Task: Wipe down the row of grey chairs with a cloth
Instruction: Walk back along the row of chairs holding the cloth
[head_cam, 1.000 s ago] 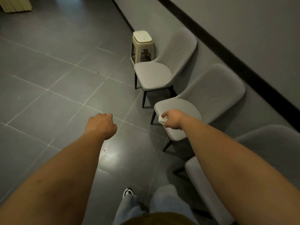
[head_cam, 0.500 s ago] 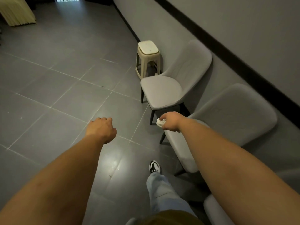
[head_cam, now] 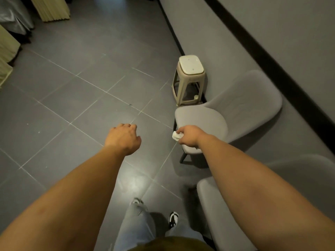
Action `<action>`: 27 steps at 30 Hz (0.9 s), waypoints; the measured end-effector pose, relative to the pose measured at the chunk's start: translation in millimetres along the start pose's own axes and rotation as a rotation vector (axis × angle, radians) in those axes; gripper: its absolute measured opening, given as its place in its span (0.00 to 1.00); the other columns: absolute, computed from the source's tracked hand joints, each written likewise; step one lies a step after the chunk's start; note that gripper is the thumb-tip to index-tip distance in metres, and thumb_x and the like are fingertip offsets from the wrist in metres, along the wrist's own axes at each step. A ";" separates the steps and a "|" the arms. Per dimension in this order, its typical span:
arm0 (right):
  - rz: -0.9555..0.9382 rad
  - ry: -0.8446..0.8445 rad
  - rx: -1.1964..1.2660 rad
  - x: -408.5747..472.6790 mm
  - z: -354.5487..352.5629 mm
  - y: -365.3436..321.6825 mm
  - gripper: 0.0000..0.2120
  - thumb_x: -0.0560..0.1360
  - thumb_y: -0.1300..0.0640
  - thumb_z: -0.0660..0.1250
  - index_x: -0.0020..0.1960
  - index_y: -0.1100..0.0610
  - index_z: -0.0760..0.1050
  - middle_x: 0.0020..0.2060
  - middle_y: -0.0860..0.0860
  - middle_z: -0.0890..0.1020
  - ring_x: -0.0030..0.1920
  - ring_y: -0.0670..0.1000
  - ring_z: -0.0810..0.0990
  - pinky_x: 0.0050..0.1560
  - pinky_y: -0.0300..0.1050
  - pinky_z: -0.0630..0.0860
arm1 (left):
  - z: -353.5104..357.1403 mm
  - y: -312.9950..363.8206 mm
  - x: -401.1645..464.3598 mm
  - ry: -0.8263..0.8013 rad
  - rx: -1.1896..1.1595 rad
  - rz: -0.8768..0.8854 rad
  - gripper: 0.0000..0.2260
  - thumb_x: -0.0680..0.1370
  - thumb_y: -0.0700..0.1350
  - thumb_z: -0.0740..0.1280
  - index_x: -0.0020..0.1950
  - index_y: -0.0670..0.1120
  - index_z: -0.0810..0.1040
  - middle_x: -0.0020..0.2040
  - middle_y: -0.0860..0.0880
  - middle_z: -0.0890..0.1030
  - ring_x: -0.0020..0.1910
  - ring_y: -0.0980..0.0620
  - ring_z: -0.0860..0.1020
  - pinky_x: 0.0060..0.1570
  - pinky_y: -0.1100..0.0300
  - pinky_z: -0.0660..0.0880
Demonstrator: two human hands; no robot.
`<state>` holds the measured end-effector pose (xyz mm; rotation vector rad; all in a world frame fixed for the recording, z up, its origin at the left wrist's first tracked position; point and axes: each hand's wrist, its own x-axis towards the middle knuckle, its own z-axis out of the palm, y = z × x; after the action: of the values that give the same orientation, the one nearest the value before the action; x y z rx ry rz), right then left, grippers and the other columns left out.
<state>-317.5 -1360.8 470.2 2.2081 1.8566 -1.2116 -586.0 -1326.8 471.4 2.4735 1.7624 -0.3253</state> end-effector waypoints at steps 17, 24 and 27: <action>0.199 0.178 0.105 242.8 -130.6 -80.1 0.26 0.73 0.54 0.71 0.71 0.47 0.73 0.62 0.53 0.78 0.41 0.48 0.75 0.34 0.37 0.70 | -53.3 -145.3 341.0 -0.053 0.003 0.132 0.22 0.78 0.57 0.57 0.67 0.47 0.72 0.63 0.46 0.78 0.61 0.44 0.74 0.57 0.49 0.70; 0.271 0.171 0.189 339.0 -182.0 -80.6 0.26 0.74 0.53 0.71 0.71 0.48 0.73 0.63 0.53 0.78 0.52 0.52 0.75 0.50 0.44 0.74 | -73.2 -143.9 458.5 -0.086 0.033 0.241 0.23 0.79 0.57 0.57 0.69 0.46 0.71 0.64 0.45 0.77 0.62 0.44 0.73 0.58 0.49 0.70; 0.257 0.160 0.229 390.9 -211.9 -73.6 0.26 0.74 0.54 0.72 0.71 0.49 0.74 0.64 0.53 0.78 0.56 0.53 0.76 0.54 0.43 0.72 | -79.2 -139.5 514.3 -0.087 0.048 0.246 0.23 0.79 0.57 0.57 0.69 0.47 0.71 0.64 0.45 0.77 0.63 0.44 0.73 0.59 0.49 0.70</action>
<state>-266.8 -914.4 435.2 2.6359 1.4787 -1.2882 -546.8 -790.3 441.5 2.6269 1.4147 -0.4506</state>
